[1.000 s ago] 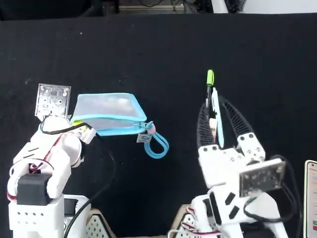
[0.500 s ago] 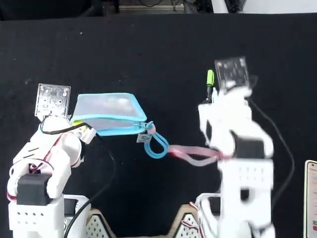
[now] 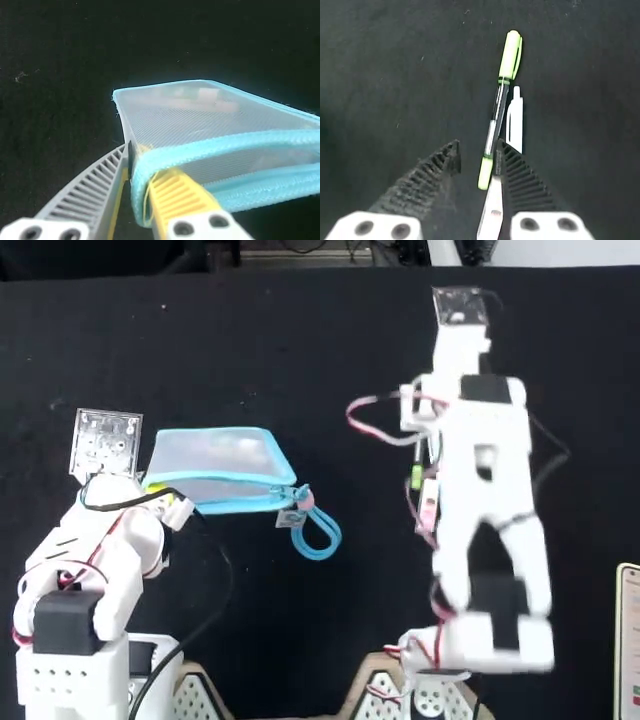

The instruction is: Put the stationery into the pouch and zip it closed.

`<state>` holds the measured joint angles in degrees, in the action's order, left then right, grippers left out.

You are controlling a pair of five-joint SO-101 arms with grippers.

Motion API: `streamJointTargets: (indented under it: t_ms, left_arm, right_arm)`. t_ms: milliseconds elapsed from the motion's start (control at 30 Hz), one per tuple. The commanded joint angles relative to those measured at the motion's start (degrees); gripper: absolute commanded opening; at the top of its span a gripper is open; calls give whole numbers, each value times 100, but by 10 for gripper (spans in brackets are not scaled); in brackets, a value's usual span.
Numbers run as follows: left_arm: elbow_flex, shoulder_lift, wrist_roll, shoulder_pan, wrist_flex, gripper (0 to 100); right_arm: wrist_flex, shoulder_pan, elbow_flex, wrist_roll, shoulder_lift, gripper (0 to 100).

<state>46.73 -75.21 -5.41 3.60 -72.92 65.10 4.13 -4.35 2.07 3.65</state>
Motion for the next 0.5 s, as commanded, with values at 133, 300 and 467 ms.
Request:
streamJointTargets:
  t_ms: [133,300,467]
  left_arm:
    - [-66,-35,-62,66,-18,30]
    - [-66,-35,-62,66,-18,30]
    - [-57,-35,-62,66,-18,30]
  right_arm:
    - [44,387,2545,-62,2105,107]
    - [686,413,4224,-26,3556,107]
    - [1319,413,6158,-62,4927,107]
